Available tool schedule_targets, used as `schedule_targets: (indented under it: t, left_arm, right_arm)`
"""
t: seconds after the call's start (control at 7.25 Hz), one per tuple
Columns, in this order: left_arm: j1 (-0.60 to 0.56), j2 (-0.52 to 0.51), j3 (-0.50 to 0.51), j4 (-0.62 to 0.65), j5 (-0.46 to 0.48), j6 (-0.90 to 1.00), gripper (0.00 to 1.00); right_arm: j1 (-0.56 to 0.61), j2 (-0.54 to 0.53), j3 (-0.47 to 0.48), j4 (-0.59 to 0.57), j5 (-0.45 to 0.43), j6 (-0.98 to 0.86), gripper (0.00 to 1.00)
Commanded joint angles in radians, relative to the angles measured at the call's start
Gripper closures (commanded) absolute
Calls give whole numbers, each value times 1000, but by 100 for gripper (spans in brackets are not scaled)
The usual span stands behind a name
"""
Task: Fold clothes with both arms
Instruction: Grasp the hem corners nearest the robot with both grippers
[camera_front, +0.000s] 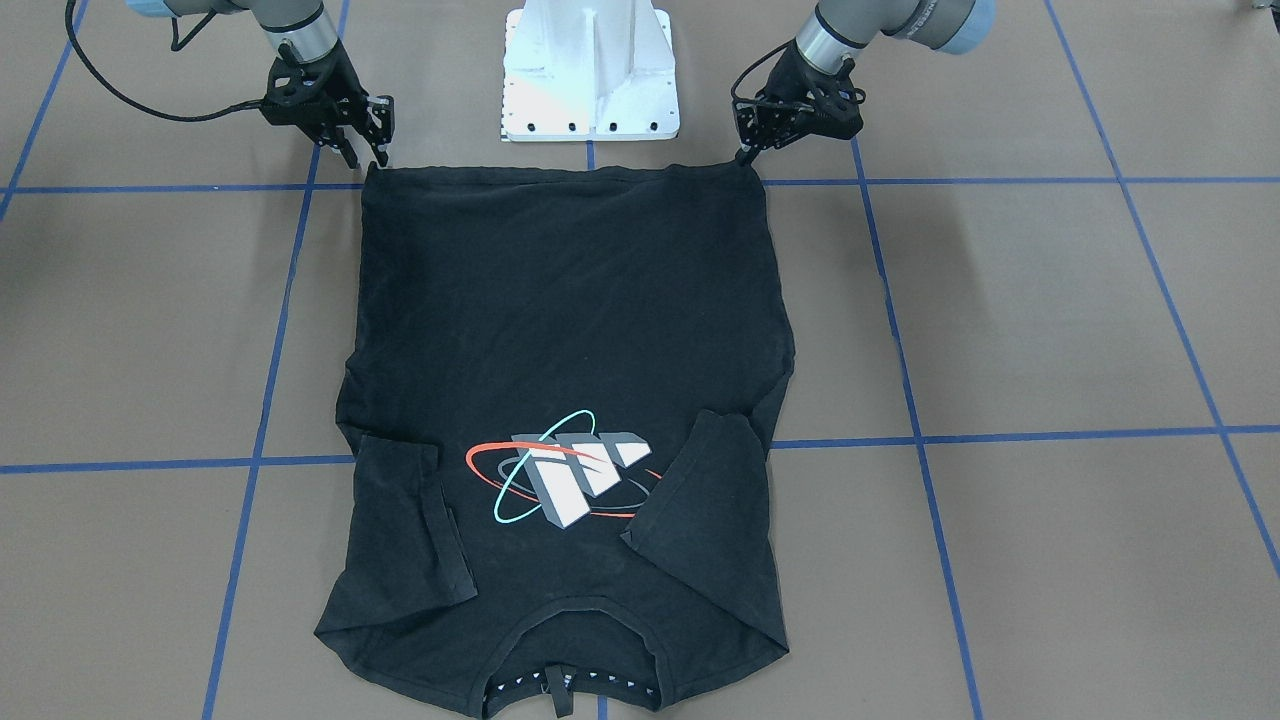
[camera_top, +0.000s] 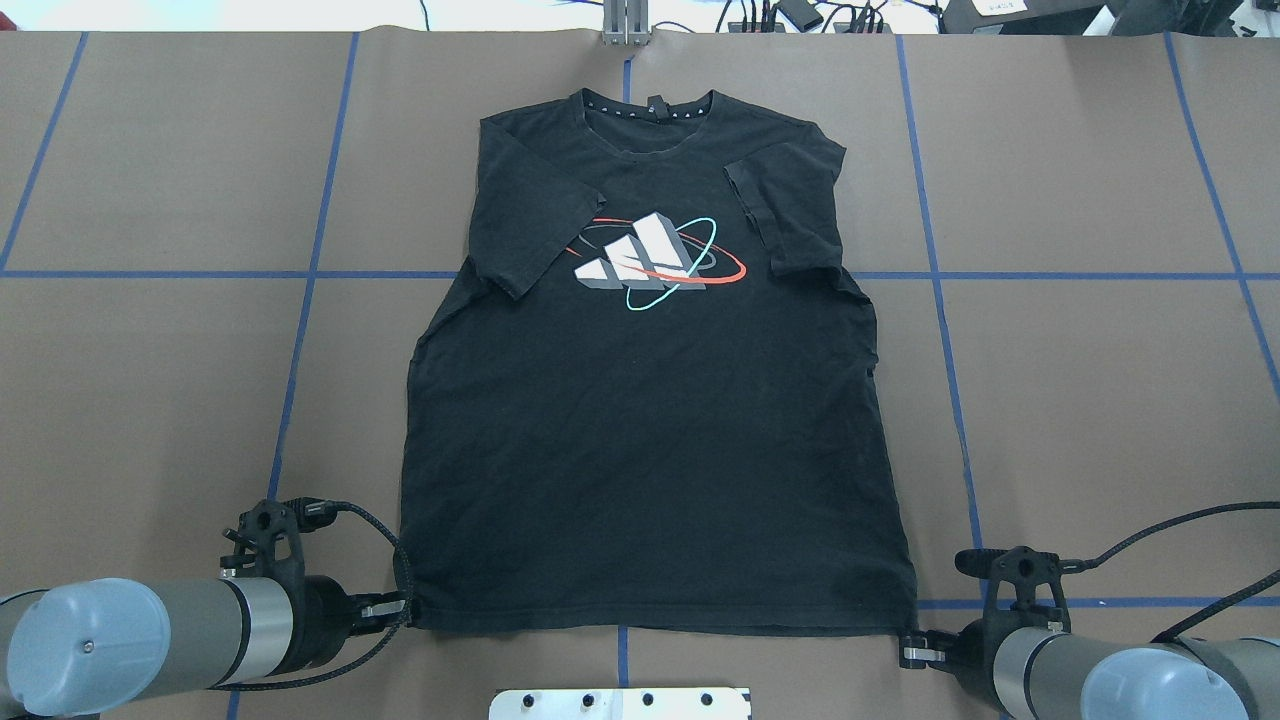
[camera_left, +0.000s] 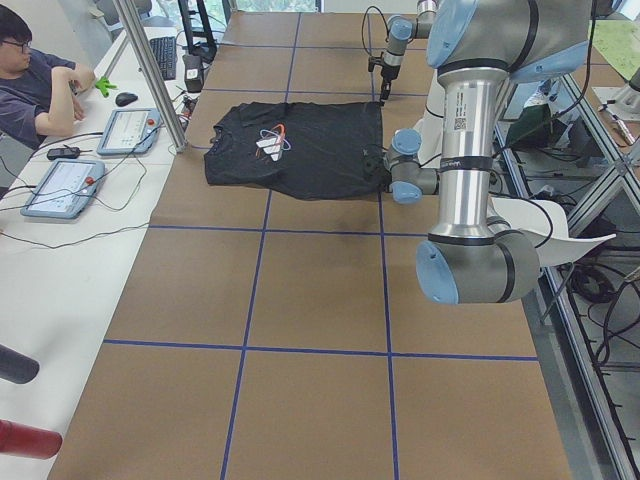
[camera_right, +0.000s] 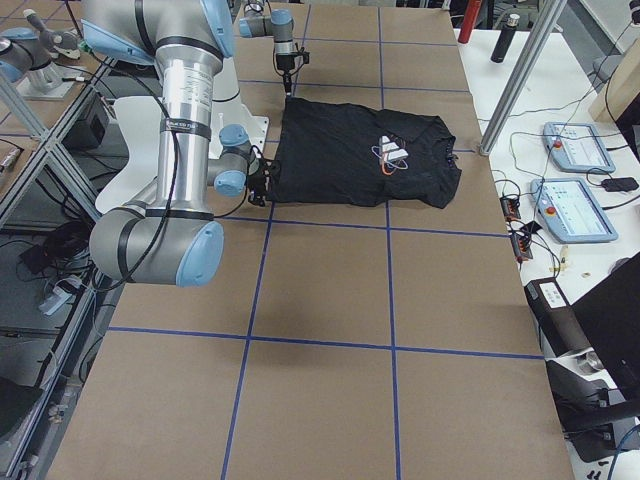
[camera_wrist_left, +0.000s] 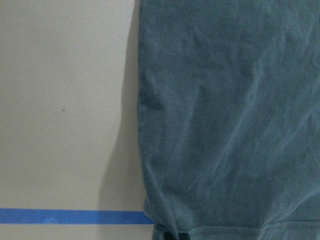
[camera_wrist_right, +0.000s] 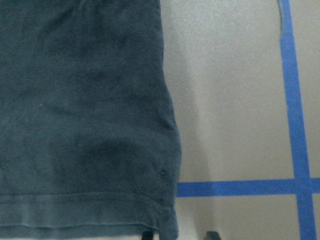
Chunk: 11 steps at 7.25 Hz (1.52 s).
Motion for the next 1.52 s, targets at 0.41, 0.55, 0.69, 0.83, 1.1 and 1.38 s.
schedule_targets:
  t: [0.41,0.55,0.69,0.83,1.1,1.38]
  left_arm:
    - [0,1,-2,-1,0,0,100]
    - [0,1,-2,1,0,0,100]
    - [0,1,-2,-1,0,0,100]
    - [0,3,-15,1,-2,2,100]
    - [-5,10,-79,10,-15,12,100]
    - [-9,12,-257,160,-146,14,100]
  right_arm:
    - [0,1,9,0,0,1,100]
    - [5,1,15,0,2,0,100]
    - [9,-7,48,-2,11,0,100]
    - [14,-7,53,-5,11,0,100]
    - [40,-13,81,-20,49,0,100]
    - [70,-42,204,-83,170,-2,100]
